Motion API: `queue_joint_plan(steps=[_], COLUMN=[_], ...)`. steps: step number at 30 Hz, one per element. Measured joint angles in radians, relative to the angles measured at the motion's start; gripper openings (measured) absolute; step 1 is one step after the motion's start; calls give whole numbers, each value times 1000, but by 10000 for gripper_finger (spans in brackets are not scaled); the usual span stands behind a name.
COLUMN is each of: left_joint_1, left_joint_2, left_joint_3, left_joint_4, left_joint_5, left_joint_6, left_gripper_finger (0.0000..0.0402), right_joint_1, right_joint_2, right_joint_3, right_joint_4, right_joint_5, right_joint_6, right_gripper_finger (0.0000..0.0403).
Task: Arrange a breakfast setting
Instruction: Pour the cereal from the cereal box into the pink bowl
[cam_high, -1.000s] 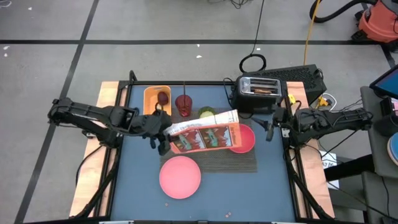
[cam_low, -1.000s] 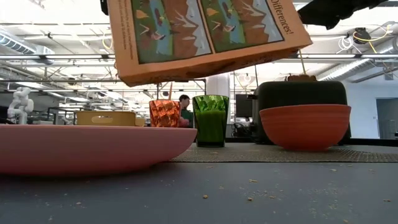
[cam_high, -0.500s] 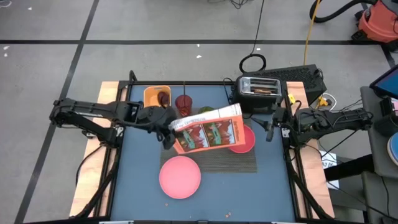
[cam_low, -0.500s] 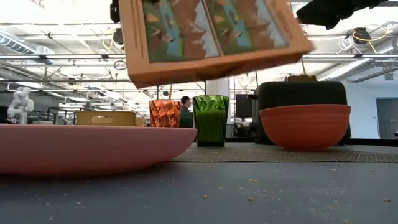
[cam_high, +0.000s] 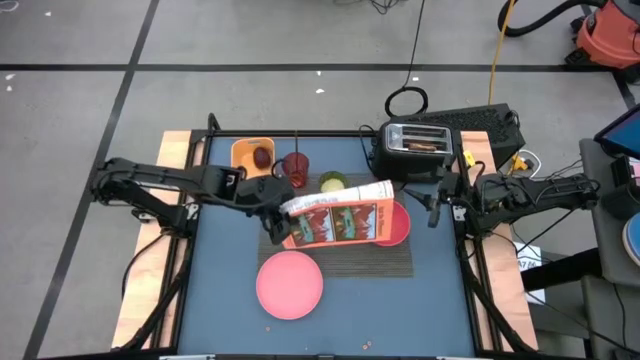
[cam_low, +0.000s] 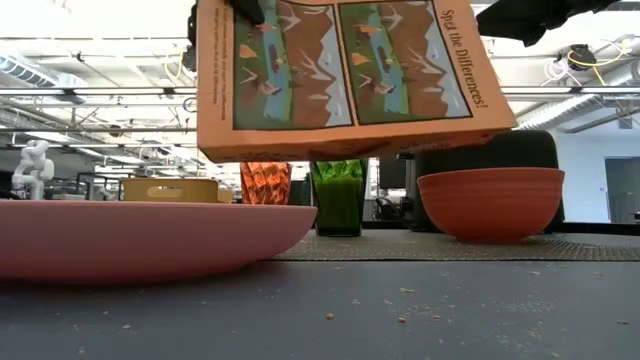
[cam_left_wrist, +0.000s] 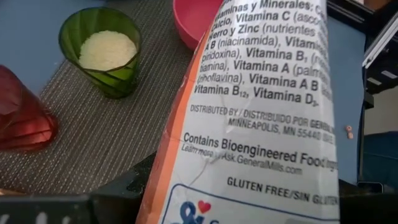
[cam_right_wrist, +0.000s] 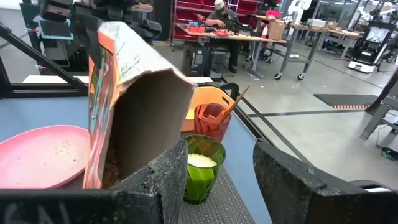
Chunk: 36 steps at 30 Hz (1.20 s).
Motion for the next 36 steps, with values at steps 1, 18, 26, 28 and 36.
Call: queue_joint_plan(steps=[1,18,26,28,36], left_joint_1=[2,23,38,43,44], left_joint_2=[0,9,-10,-9,1], left_joint_3=[0,1,-1,-1,-1], left_joint_4=[-1,28,17,25,-11], left_joint_5=[2,14,-9,26,37], left_joint_6=[0,-22,-29,-35,-54], left_gripper_finger=[209,209,209,209,209], right_joint_1=[0,0,0,0,0], right_joint_2=[0,0,0,0,0], right_joint_3=[0,0,0,0,0], right_joint_4=[0,0,0,-1,3], right_joint_5=[0,0,0,0,0], right_joint_6=[0,7,8,7,8], right_gripper_finger=[176,176,176,176,176])
